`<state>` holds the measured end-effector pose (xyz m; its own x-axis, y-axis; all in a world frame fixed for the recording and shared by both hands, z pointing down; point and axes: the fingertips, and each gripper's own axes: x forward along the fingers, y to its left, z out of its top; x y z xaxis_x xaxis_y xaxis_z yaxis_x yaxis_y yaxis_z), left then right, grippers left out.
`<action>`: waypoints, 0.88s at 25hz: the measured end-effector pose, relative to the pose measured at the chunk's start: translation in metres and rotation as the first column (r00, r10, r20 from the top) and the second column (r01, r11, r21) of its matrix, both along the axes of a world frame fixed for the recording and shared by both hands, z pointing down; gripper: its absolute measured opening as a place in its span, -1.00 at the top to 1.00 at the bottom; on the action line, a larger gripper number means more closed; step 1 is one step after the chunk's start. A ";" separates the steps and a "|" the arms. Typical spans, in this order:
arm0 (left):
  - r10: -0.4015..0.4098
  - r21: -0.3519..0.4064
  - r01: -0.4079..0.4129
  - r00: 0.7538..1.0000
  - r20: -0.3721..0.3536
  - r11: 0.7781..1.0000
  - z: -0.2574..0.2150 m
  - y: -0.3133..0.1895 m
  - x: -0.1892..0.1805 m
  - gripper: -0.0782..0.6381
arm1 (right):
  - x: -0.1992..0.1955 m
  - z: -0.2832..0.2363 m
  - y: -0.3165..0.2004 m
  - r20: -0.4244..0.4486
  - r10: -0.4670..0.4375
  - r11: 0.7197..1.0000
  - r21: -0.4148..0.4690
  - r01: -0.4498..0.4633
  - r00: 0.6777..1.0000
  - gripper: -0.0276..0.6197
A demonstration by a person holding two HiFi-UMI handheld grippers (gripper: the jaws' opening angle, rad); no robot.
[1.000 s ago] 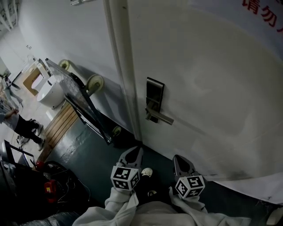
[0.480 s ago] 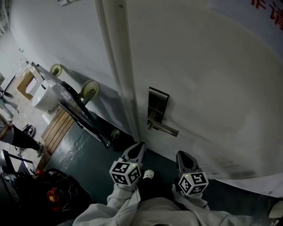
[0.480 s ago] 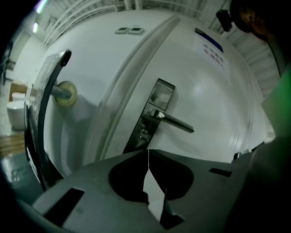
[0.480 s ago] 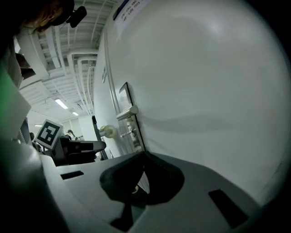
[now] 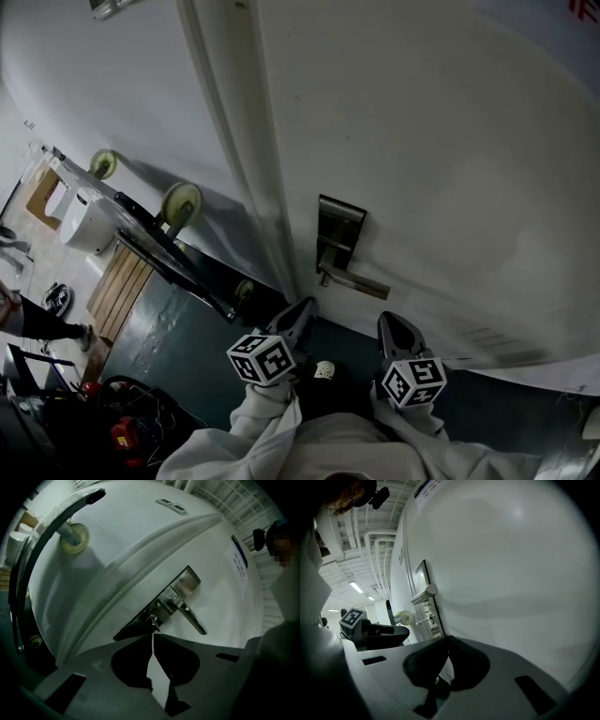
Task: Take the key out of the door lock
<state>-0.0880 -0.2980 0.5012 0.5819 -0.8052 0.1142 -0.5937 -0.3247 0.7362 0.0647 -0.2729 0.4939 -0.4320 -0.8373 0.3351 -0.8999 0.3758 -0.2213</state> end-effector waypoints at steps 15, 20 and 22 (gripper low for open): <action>0.055 -0.089 -0.097 0.920 -0.387 0.991 -0.007 -0.027 0.017 0.31 | 0.005 -0.001 -0.002 -0.039 0.081 0.997 0.002 -0.081 0.996 0.75; 0.008 -0.122 -0.079 0.867 -0.498 0.989 -0.014 -0.040 0.018 0.31 | 0.005 -0.001 0.000 -0.047 0.081 0.997 0.000 -0.081 0.996 0.75; -0.009 -0.135 -0.077 0.839 -0.544 0.988 -0.016 -0.044 0.019 0.31 | 0.005 0.001 0.001 -0.046 0.082 0.997 -0.003 -0.082 0.996 0.75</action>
<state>-0.0691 -0.3418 0.4854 0.6115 -0.7831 -0.1132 -0.0772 -0.2015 0.9764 0.0699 -0.2718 0.4947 -0.3458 -0.8677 0.3572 -0.9370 0.2991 -0.1804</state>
